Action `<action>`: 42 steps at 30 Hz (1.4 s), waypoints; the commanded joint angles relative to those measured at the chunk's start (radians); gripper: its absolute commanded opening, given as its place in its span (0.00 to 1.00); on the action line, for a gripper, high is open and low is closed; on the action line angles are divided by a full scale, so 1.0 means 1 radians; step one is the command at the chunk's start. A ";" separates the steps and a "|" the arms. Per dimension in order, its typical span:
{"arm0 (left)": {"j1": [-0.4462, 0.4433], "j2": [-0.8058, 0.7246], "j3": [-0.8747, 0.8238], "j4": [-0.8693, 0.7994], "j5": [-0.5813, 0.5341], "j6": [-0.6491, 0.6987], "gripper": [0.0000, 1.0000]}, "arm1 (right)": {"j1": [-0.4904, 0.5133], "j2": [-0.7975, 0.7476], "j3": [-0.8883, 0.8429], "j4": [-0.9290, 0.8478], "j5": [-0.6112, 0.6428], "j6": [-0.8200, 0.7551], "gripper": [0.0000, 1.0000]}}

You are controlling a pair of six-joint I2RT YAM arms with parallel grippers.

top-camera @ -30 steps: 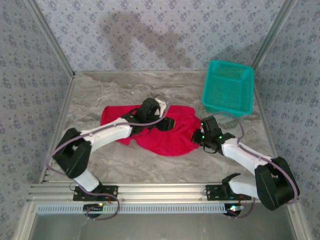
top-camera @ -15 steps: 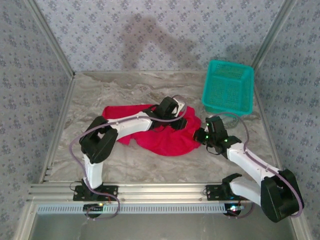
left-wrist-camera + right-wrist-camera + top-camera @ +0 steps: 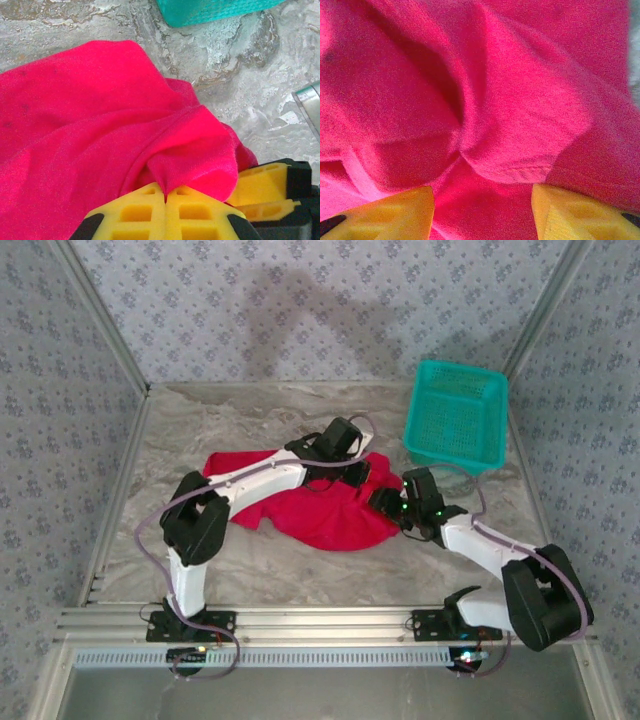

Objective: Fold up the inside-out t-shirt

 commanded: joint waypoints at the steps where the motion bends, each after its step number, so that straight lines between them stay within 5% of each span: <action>1: 0.004 -0.046 0.006 -0.045 -0.008 -0.016 0.00 | 0.031 -0.019 0.057 0.054 0.007 0.092 0.56; 9: 0.009 -0.051 -0.015 -0.047 -0.017 -0.023 0.00 | 0.077 -0.158 0.055 -0.037 0.127 0.103 0.58; 24: 0.053 -0.104 -0.132 0.127 0.090 -0.201 0.00 | 0.099 0.082 0.097 0.168 0.204 0.164 0.52; 27: 0.068 -0.115 -0.164 0.176 0.126 -0.243 0.00 | 0.106 0.170 0.128 0.211 0.207 0.178 0.38; 29: 0.088 -0.126 -0.173 0.196 0.157 -0.265 0.00 | 0.105 0.186 0.143 0.196 0.194 0.176 0.06; 30: 0.102 -0.132 -0.170 0.197 0.171 -0.274 0.00 | 0.105 0.175 0.146 0.161 0.195 0.170 0.00; 35: 0.203 -0.195 -0.108 0.200 0.236 -0.356 0.00 | 0.101 -0.012 0.082 -0.096 0.215 0.008 0.00; 42: 0.211 -0.230 -0.096 0.275 0.337 -0.462 0.00 | 0.096 -0.160 -0.130 -0.152 0.158 -0.078 0.00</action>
